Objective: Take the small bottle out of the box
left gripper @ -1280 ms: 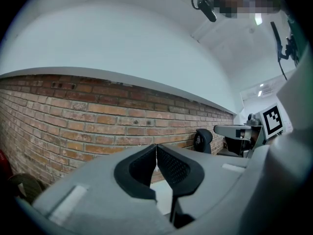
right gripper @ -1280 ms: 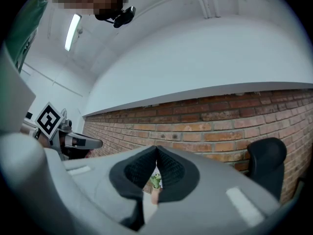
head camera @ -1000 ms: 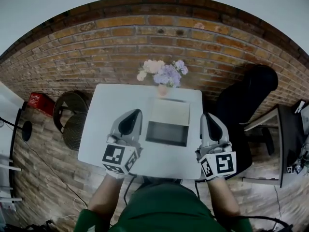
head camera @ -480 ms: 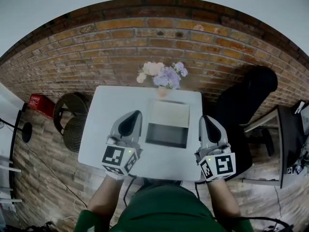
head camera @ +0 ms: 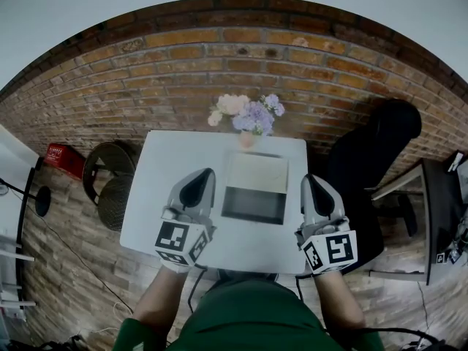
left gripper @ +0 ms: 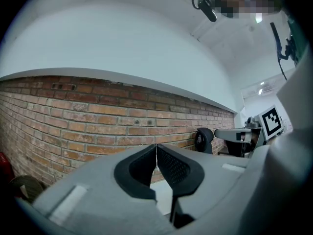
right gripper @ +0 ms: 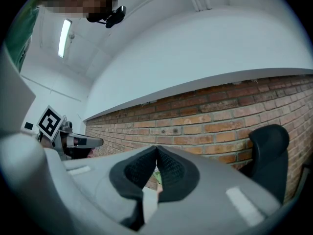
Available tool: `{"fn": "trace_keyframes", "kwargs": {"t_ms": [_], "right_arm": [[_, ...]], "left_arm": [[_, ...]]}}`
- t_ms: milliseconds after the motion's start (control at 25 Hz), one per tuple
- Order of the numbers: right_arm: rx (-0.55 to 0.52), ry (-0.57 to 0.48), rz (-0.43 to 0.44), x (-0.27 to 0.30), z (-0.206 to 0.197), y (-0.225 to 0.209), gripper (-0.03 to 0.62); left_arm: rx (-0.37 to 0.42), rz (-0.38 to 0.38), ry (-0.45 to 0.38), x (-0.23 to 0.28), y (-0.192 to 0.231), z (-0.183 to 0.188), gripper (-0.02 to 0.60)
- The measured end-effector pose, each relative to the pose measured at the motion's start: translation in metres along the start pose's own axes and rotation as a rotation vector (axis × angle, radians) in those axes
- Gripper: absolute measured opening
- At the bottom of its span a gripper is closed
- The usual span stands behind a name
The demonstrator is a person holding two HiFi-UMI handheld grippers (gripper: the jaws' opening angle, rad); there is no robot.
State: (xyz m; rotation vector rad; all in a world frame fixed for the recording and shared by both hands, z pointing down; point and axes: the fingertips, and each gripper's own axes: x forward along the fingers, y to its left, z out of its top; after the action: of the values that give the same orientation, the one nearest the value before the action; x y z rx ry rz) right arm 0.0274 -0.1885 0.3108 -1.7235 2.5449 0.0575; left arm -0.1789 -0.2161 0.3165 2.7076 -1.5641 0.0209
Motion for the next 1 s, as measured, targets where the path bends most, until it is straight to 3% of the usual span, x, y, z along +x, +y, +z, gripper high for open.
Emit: {"fn": "trace_keyframes", "kwargs": {"t_ms": [1000], "right_arm": [[0.004, 0.018, -0.024, -0.001, -0.005, 0.008, 0.003]], "left_arm": [[-0.002, 0.013, 0.011, -0.009, 0.021, -0.010, 0.012]]}}
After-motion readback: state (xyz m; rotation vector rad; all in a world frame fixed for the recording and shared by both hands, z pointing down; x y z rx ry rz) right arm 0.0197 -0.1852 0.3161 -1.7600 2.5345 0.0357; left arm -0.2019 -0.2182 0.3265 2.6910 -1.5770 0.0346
